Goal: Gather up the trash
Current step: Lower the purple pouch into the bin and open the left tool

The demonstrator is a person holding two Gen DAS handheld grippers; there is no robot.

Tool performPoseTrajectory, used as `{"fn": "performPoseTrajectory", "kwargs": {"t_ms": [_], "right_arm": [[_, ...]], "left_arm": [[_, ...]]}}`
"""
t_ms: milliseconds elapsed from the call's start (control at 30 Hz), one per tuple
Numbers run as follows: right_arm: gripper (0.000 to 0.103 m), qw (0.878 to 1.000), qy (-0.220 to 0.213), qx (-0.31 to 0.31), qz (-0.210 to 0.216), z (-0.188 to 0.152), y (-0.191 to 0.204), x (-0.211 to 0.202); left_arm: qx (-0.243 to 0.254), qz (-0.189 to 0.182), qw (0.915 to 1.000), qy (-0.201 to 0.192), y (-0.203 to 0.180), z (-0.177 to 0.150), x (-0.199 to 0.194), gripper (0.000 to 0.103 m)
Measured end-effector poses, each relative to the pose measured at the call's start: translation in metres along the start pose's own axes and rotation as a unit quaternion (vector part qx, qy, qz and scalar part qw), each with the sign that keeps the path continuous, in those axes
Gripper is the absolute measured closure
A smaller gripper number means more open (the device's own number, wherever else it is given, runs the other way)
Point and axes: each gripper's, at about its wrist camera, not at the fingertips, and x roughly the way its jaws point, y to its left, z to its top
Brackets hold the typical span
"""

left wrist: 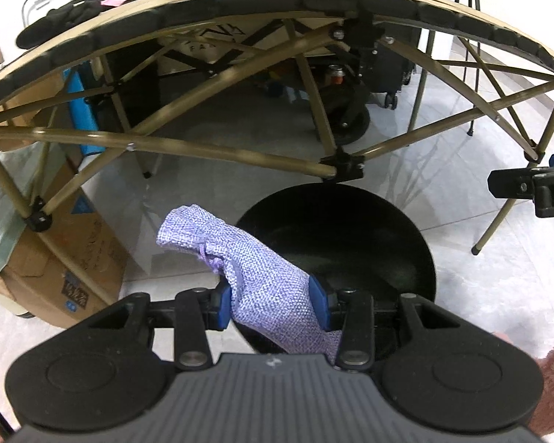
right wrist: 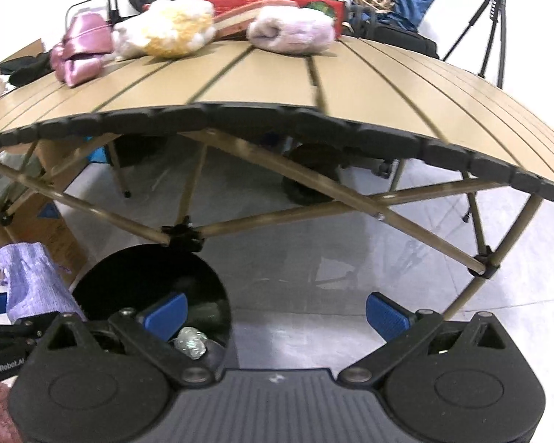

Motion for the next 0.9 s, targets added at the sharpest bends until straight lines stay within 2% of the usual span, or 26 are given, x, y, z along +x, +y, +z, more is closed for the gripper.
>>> {"fn": "performPoseTrajectory", "kwargs": {"t_ms": [333, 567, 900], "right_arm": [[0.000, 1.000, 0.007, 0.017, -0.015, 0.000, -0.013, 0.004], [0.000, 0.999, -0.011, 0.036, -0.019, 0.003, -0.014, 0.000], [0.000, 0.999, 0.001, 0.033, -0.023, 0.001, -0.014, 0.005]], "left_arm": [[0.009, -0.011, 0.9999, 0.006, -0.023, 0.011, 0.019, 0.060], [0.008, -0.011, 0.9998, 0.013, -0.033, 0.017, 0.033, 0.060], [0.019, -0.009, 0.9997, 0.014, -0.037, 0.015, 0.036, 0.059]]}}
